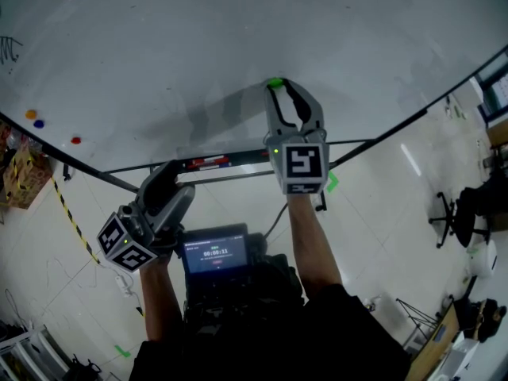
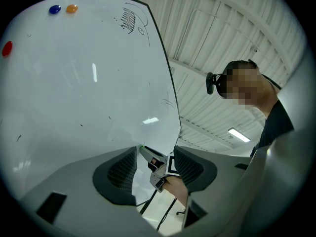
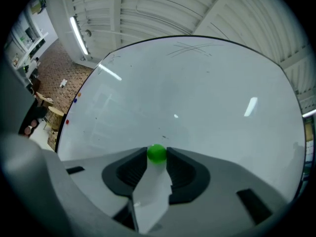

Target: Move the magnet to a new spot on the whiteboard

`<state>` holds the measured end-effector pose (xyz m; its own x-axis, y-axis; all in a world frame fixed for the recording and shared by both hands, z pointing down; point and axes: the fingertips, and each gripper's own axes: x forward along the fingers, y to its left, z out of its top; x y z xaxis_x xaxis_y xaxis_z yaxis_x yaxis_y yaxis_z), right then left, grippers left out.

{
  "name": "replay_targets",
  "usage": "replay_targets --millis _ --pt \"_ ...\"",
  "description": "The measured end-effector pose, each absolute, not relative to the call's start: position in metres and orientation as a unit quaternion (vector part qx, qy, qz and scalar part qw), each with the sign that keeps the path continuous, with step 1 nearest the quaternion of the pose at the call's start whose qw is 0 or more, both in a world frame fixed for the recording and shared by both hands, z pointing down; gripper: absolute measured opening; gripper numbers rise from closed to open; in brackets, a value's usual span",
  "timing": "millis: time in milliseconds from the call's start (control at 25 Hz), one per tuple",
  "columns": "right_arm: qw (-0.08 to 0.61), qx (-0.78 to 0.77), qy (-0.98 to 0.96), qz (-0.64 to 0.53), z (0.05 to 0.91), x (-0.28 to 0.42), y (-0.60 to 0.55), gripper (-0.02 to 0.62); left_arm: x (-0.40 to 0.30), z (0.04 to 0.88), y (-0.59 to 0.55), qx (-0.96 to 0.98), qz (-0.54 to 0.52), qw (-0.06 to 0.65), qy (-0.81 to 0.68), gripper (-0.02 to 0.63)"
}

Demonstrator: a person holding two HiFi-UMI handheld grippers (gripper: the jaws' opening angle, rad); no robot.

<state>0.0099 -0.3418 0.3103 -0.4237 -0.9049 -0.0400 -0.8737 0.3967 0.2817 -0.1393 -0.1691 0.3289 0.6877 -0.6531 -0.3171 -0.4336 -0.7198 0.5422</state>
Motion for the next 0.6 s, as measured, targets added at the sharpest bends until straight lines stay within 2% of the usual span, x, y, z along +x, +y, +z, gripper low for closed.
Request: replay_targets --millis 600 --pt "0.035 0.483 -0.872 -0.067 0.312 0.008 -0.299 0.158 -0.148 0.329 -0.155 0.898 -0.256 0.22 -0.282 0.227"
